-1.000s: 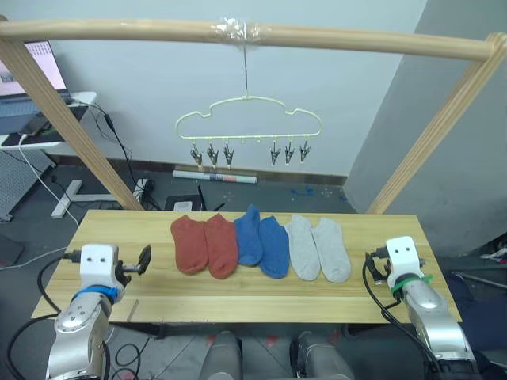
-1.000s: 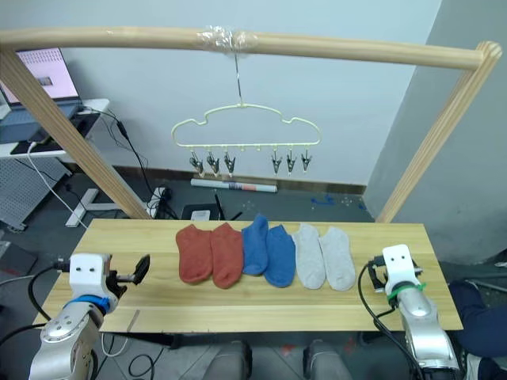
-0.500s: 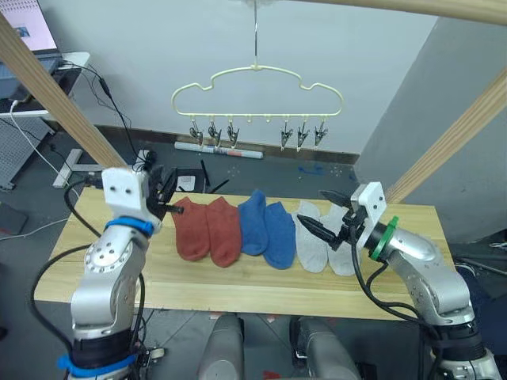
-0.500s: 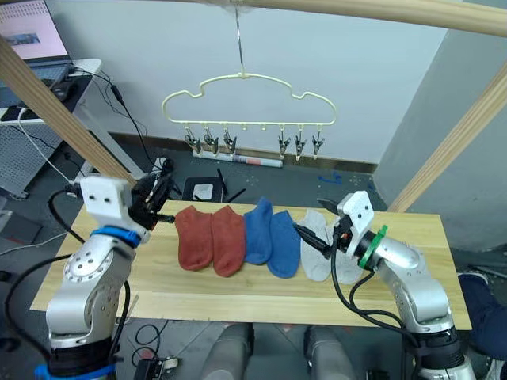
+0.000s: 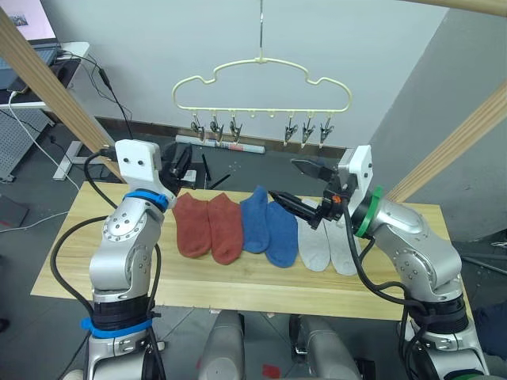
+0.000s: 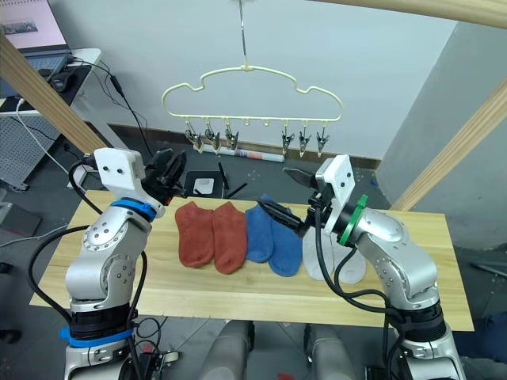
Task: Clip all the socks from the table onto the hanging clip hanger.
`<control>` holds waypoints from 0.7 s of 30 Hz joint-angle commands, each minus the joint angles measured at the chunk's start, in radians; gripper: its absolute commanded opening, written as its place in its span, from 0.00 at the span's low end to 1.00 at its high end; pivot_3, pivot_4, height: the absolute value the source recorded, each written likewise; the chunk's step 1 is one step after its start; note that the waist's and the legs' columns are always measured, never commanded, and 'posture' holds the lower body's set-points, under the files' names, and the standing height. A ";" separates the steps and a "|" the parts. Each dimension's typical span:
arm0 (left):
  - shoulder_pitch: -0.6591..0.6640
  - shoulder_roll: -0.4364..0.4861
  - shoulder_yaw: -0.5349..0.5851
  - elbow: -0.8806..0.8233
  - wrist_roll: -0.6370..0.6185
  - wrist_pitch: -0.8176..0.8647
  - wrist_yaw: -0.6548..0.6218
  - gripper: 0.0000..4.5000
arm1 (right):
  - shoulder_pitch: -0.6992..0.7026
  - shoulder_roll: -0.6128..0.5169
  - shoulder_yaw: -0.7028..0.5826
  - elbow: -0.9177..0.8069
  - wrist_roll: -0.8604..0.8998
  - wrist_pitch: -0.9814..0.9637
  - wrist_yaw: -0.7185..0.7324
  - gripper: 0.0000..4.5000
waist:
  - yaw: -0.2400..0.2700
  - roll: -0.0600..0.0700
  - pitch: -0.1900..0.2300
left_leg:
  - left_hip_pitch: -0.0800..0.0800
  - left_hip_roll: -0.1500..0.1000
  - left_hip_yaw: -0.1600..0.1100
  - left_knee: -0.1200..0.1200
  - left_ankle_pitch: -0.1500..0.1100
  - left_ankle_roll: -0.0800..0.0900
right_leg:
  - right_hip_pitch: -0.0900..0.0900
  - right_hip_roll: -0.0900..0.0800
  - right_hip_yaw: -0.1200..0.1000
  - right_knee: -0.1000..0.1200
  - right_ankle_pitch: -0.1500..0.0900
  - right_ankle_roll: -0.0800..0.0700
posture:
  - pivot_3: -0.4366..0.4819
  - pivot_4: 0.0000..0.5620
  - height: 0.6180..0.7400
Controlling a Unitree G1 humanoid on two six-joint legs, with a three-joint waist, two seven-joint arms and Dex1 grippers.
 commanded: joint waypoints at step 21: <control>-0.115 -0.006 -0.035 0.113 0.031 -0.081 -0.052 0.70 | -0.038 0.007 -0.011 -0.073 0.052 0.024 -0.055 1.00 | -0.002 0.000 0.001 | -0.001 0.000 0.000 0.001 0.000 0.000 | -0.001 0.000 0.000 0.000 0.001 0.001 | 0.71 0.57 1.00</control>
